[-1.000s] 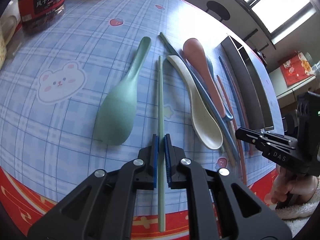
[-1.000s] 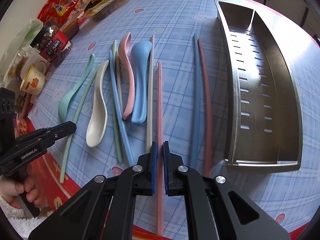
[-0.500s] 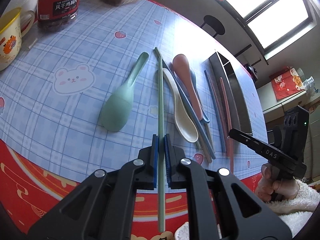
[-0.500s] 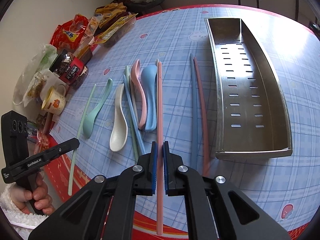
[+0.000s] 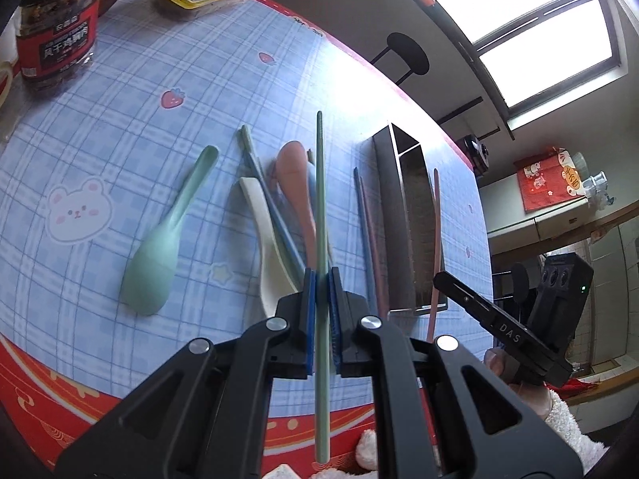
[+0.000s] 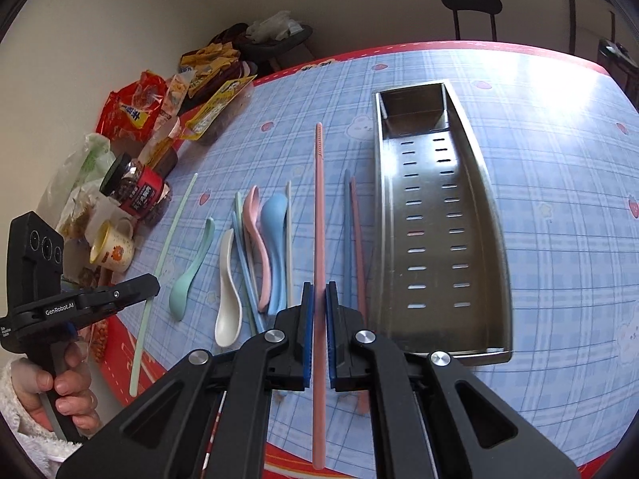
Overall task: Organize utensils
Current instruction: 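Lower both chopsticks into the steel tray and open both tools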
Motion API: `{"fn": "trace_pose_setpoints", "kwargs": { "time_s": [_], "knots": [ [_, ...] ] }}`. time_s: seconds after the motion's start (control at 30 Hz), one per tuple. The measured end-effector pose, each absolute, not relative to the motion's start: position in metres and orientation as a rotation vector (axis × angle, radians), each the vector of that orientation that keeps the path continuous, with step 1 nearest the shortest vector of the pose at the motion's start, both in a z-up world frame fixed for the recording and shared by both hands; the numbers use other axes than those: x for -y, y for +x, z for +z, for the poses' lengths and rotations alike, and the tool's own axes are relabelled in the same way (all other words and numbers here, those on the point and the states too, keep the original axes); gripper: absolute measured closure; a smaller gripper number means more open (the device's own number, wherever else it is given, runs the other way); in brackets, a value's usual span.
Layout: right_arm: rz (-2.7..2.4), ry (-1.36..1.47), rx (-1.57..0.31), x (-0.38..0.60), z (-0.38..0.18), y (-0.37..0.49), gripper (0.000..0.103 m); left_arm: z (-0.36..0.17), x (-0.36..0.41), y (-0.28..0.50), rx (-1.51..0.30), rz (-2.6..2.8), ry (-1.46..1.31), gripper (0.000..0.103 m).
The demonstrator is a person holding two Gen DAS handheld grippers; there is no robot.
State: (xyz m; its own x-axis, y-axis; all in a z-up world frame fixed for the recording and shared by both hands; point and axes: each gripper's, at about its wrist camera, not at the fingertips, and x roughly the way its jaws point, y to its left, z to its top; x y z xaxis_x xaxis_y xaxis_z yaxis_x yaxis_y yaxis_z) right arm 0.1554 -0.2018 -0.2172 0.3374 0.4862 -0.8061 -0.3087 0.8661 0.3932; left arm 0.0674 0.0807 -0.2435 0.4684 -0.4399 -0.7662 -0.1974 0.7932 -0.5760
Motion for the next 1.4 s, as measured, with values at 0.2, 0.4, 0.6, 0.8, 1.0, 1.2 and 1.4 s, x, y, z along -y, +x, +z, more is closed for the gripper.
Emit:
{"fn": "trace_pose_setpoints", "kwargs": {
  "time_s": [0.2, 0.4, 0.6, 0.8, 1.0, 1.2, 1.4],
  "knots": [
    [0.438, 0.176, -1.129, 0.231, -0.219, 0.189, 0.097, -0.242, -0.043, 0.117, -1.138, -0.213, -0.687, 0.093],
    [0.386, 0.139, -1.167, 0.244, -0.225, 0.229, 0.097, -0.25, 0.001, 0.175, -1.15, -0.251, -0.755, 0.093],
    [0.356, 0.116, -1.211, 0.243, -0.24, 0.255, 0.097, -0.273, 0.036, 0.225, -1.217, -0.244, -0.804, 0.093],
    [0.347, 0.099, -1.225, 0.243, -0.249, 0.265, 0.097, -0.292, 0.057, 0.251, -1.261, -0.223, -0.809, 0.093],
    [0.34, 0.108, -1.246, 0.248, -0.253, 0.269, 0.097, -0.299, 0.072, 0.267, -1.271, -0.233, -0.786, 0.082],
    [0.309, 0.113, -1.18, 0.256, -0.224, 0.254, 0.076, -0.263, 0.069, 0.267, -1.172, -0.268, -0.698, 0.062],
    [0.278, 0.076, -1.076, 0.262, -0.192, 0.224, 0.042, -0.21, 0.054, 0.242, -1.04, -0.255, -0.464, 0.044]
  ]
}}
